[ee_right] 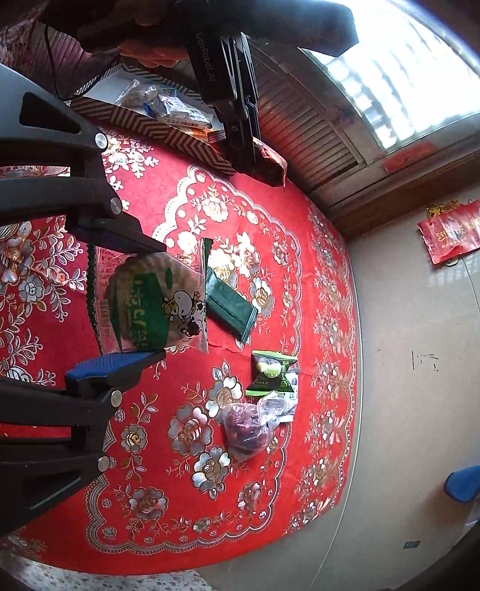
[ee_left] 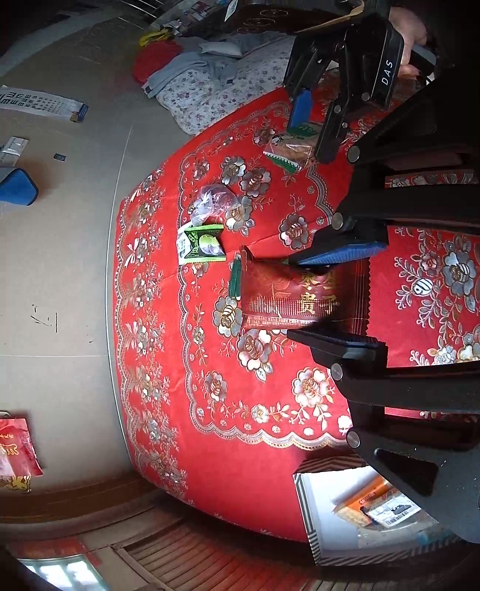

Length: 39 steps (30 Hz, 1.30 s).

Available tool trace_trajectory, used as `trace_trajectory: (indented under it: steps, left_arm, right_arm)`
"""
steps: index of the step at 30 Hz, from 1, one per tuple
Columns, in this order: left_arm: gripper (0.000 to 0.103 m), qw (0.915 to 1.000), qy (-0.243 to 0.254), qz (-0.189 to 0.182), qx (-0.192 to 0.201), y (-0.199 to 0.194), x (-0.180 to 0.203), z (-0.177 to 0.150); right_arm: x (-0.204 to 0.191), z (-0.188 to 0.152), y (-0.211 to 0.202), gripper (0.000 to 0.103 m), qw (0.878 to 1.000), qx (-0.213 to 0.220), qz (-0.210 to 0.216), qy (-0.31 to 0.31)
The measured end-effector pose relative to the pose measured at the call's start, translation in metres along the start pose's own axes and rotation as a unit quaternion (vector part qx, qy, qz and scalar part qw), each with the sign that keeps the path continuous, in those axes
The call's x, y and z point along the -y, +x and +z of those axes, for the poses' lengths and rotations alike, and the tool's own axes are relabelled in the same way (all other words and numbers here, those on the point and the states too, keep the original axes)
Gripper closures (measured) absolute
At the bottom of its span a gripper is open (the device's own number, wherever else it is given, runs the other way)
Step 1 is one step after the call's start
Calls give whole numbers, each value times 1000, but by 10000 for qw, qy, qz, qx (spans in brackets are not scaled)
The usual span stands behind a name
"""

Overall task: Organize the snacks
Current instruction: 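Carry the cookie pack and brown-red pack toward the white box with both tools, then lower both packs into the white box and open both tools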

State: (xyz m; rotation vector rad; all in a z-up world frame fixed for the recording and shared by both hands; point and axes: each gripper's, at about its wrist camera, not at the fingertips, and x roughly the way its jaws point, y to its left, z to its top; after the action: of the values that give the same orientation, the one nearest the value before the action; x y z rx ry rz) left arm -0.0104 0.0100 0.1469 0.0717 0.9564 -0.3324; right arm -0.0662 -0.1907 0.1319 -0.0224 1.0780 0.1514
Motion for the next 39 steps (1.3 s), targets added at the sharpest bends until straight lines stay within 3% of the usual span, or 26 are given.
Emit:
trace_trajectory:
  steps: [39]
  left_arm:
    - [72, 9944, -770, 532, 497, -82, -106, -60]
  right_arm:
    - [-137, 16, 4, 56, 9933, 41, 325, -1106]
